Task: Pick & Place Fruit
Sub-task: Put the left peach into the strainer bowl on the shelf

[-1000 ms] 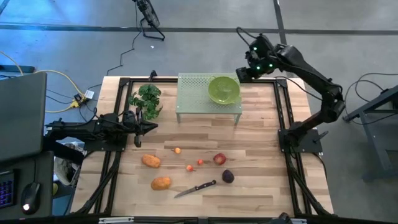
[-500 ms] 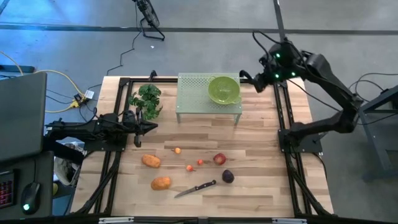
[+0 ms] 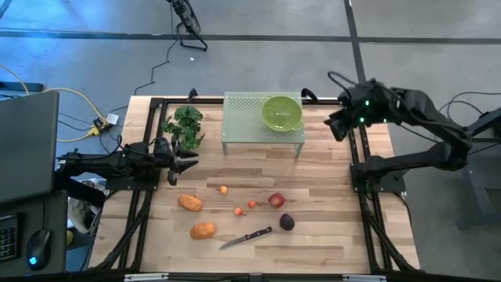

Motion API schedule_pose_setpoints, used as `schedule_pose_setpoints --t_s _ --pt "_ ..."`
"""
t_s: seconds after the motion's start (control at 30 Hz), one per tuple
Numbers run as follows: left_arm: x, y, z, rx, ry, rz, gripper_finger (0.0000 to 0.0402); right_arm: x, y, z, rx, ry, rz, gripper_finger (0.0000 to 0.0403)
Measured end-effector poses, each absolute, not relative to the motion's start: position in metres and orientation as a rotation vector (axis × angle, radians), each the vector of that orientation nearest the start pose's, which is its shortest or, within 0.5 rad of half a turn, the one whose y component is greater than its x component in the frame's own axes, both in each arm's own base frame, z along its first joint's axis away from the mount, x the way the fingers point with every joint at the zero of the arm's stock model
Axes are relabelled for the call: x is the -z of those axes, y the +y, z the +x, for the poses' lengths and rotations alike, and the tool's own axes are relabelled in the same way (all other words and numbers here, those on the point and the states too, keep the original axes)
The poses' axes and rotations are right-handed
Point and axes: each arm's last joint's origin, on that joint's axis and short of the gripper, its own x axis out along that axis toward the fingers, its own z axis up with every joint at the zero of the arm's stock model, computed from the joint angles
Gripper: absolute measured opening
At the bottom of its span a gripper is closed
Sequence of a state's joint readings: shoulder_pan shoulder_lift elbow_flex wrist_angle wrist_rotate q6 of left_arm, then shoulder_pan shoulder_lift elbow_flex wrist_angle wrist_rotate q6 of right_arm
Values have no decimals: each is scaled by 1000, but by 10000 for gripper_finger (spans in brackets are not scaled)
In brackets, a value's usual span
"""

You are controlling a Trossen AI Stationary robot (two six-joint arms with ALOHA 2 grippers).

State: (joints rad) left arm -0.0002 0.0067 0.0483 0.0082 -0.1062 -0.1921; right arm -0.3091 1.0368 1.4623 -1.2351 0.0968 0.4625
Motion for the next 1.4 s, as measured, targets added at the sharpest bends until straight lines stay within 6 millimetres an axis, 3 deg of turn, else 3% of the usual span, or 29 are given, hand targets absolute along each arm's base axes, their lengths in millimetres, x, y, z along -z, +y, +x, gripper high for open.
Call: schedule_pose_setpoints --t_s 0.2,0.33,0.5,0.67,0.83,1.4 --pt "-188 3 94 -100 -143 -200 246 -388 -32 149 477 667 551 148" --pt "-198 3 92 -90 -245 -205 283 -371 -24 157 427 646 552 148" --pt "-201 4 93 -97 -276 -204 289 -349 -12 168 355 662 523 148" --pt "-197 4 99 -114 -207 -201 289 -328 -2 174 296 687 488 148" --pt "-207 4 107 -123 -138 -197 289 -310 6 181 251 679 475 148" --pt "-263 -1 167 -30 499 -233 289 -268 30 181 284 705 503 148"
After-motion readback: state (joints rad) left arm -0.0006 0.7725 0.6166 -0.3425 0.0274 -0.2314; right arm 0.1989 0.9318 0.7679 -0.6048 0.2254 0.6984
